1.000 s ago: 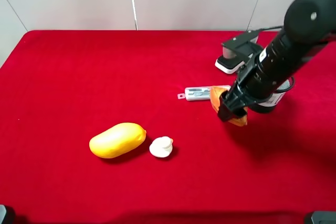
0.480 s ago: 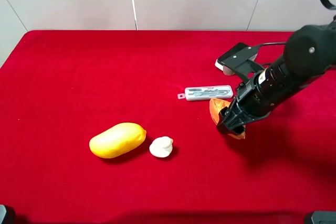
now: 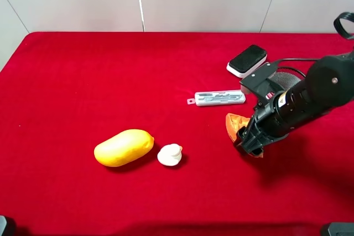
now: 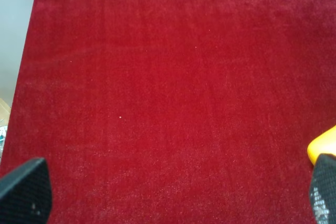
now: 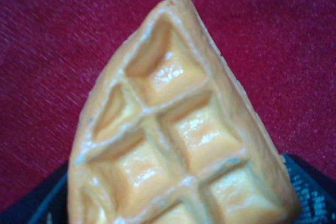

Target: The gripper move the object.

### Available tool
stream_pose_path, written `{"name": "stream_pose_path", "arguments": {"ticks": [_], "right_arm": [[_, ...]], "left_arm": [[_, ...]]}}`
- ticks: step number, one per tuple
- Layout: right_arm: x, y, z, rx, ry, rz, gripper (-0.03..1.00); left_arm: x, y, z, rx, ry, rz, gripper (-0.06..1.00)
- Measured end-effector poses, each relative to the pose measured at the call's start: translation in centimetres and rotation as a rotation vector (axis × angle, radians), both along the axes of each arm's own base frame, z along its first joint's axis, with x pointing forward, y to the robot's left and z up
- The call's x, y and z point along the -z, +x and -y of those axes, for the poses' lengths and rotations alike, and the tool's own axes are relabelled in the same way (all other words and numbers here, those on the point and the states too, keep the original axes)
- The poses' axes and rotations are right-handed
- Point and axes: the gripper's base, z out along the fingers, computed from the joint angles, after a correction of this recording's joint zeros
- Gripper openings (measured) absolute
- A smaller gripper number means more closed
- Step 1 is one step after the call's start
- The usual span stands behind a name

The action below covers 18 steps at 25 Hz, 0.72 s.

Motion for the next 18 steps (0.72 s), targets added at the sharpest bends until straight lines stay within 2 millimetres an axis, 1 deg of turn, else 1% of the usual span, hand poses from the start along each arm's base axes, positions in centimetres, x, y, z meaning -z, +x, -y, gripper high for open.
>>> {"name": "stream_pose_path", "arguments": {"ticks": [10, 18], "right_arm": [[0.87, -0.13, 0.30, -0.024, -0.009, 0.044, 0.54], [0.88, -0.11, 0.30, -0.026, -0.009, 0.049, 0.54]], "left_arm": [[0.00, 0.00, 0.00, 0.000, 0.000, 0.000, 0.97], [0.00, 0.00, 0.00, 0.000, 0.000, 0.000, 0.97]]}}
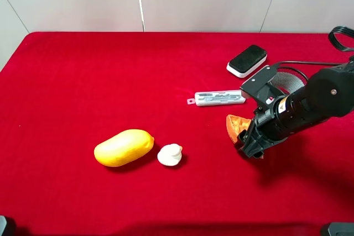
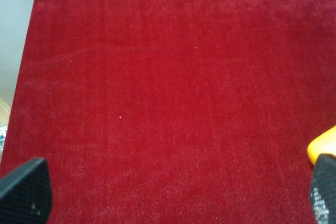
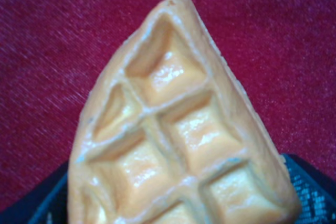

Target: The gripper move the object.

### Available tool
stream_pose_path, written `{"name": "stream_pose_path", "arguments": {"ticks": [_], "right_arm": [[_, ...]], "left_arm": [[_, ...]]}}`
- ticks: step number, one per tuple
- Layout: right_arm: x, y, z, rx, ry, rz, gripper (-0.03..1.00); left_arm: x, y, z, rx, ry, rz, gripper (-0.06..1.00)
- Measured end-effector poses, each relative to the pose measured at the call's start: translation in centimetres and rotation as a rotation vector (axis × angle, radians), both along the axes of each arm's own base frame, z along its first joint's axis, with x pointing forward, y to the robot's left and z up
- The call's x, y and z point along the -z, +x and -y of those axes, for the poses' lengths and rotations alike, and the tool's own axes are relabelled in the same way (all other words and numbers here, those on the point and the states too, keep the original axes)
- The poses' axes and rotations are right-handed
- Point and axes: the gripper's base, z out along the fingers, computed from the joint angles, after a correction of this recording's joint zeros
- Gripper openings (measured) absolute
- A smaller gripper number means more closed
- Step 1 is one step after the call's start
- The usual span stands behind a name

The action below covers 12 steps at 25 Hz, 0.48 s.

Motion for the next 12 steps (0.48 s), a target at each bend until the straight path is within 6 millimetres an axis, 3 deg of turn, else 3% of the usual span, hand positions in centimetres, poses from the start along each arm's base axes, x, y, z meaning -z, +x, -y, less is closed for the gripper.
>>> {"name": "stream_pose_path", "arguments": {"ticks": [12], "right_arm": [[0.00, 0.00, 0.00, 0.008, 0.002, -0.001, 0.54]], "left_arm": [[0.00, 0.00, 0.00, 0.000, 0.000, 0.000, 0.97]]}}
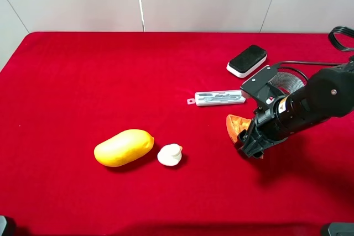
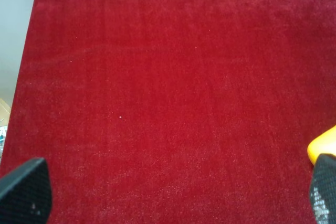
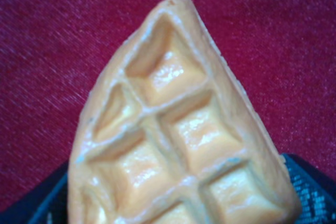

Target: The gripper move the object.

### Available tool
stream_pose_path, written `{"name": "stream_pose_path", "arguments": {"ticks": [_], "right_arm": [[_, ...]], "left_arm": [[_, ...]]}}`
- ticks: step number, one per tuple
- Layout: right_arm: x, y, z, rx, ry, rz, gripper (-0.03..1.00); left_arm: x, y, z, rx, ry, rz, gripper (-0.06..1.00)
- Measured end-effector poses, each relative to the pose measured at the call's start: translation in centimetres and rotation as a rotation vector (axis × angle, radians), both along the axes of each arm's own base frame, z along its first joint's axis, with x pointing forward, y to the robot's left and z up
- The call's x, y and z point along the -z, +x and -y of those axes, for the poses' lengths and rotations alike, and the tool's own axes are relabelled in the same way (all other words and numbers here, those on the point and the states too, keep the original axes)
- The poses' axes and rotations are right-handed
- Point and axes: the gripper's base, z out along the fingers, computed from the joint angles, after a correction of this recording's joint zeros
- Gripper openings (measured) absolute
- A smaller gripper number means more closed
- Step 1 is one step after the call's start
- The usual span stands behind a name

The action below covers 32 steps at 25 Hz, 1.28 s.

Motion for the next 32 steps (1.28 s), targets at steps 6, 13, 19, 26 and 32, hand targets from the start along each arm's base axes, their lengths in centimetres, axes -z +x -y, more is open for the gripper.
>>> {"name": "stream_pose_path", "arguments": {"ticks": [6, 13, 19, 26, 32], "right_arm": [[0.00, 0.00, 0.00, 0.003, 0.001, -0.001, 0.54], [0.00, 0.00, 0.00, 0.006, 0.002, -0.001, 0.54], [-0.02, 0.05, -0.02, 0.006, 0.004, 0.005, 0.54], [-0.07, 0.18, -0.07, 0.030, 0.017, 0.014, 0.57], [-0.07, 0.18, -0.07, 0.071, 0.029, 0.006, 0.68]], "left_arm": [[0.00, 0.00, 0.00, 0.000, 0.000, 0.000, 0.97], [0.00, 0.00, 0.00, 0.000, 0.000, 0.000, 0.97], [0.00, 0.00, 0.00, 0.000, 0.000, 0.000, 0.97], [0.00, 0.00, 0.00, 0.000, 0.001, 0.000, 0.97], [0.00, 0.00, 0.00, 0.000, 0.001, 0.000, 0.97]]}}
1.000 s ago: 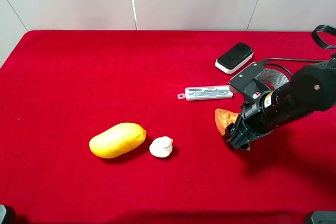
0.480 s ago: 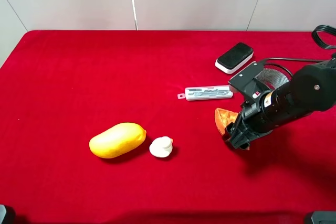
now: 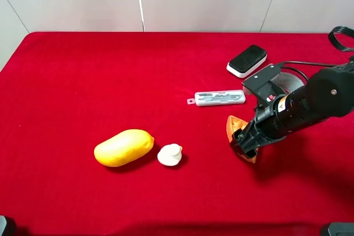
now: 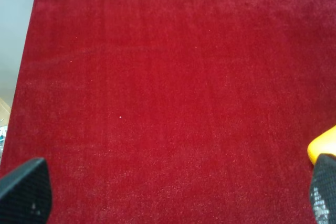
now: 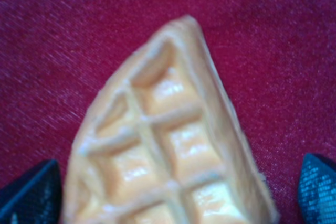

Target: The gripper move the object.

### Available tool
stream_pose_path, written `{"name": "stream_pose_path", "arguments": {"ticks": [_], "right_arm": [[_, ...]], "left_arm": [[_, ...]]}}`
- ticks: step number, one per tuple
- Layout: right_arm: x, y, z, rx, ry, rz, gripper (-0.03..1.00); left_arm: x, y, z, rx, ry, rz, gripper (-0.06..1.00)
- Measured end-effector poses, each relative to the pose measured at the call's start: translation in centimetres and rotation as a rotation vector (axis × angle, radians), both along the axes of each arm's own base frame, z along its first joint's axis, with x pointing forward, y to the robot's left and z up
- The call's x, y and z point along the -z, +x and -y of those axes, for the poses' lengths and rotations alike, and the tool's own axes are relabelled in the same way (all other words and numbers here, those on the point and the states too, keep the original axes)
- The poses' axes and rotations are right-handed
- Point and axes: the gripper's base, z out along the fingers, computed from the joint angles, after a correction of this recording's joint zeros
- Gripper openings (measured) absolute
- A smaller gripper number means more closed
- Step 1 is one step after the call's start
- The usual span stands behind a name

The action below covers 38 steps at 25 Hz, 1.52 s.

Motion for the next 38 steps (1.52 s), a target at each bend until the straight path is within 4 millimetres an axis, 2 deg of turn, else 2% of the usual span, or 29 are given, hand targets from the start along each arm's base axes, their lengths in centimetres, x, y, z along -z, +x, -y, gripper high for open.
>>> {"name": "stream_pose_path", "arguments": {"ticks": [8, 21, 30, 38], "right_arm": [[0.0, 0.0, 0.0, 0.007, 0.001, -0.001, 0.69], [-0.2, -0.5, 0.3, 0.141, 0.012, -0.069, 0.69], [-3.9, -1.3, 0.7, 0.135, 0.069, 0.005, 0.69], [-8.4, -4.0, 2.1, 0.117, 0.053, -0.048, 0.69]], "left_arm": [[0.0, 0.0, 0.0, 0.000, 0.000, 0.000, 0.97], [0.0, 0.0, 0.0, 0.000, 0.000, 0.000, 0.97], [0.0, 0.0, 0.0, 0.000, 0.000, 0.000, 0.97], [0.0, 0.0, 0.0, 0.000, 0.000, 0.000, 0.97]]}}
